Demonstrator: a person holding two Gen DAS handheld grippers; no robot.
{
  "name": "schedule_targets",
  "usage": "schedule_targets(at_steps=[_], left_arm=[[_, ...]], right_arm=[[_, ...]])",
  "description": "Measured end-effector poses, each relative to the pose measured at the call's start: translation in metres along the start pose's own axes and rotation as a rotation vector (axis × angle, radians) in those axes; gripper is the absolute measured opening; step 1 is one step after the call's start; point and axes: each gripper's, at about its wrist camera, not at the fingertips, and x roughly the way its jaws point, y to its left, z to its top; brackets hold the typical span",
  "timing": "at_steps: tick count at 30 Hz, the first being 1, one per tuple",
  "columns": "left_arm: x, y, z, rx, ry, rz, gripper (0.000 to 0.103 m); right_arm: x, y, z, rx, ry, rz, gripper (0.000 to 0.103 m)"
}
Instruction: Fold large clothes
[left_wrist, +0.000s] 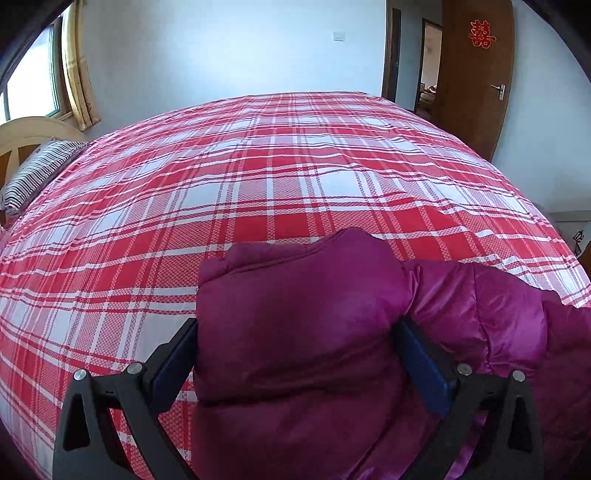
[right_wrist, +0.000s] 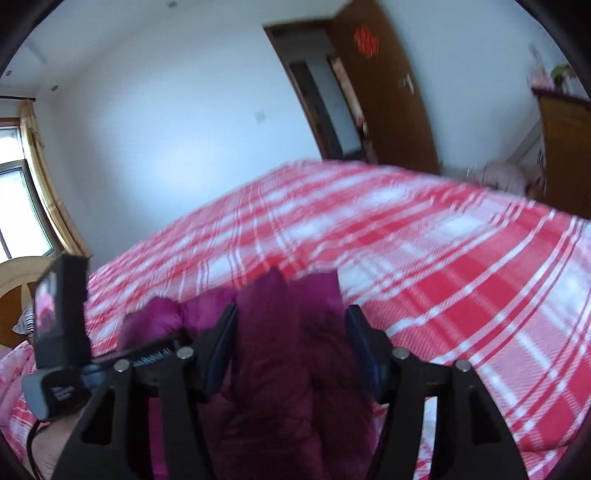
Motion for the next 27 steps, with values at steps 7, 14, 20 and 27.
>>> schedule_targets(at_steps=[7,14,20,27], left_arm=[[-0.001,0.003,-0.002,-0.019,0.003,-0.030,0.102],[0.003,0.003,-0.002,-0.028,0.016,-0.049,0.102],[0.007,0.004,-0.003,-0.034,0.030,-0.060,0.102],[0.014,0.001,-0.003,-0.022,0.058,-0.060,0.102]], right_arm=[[-0.004,0.047,0.007,-0.254,-0.026,0.075,0.054],[0.056,-0.005,0.003,0.006,0.279,0.071,0.050],[0.068,-0.012,-0.005,0.039,0.334,0.085,0.046],[0.077,-0.017,-0.013,0.068,0.383,0.089,0.045]])
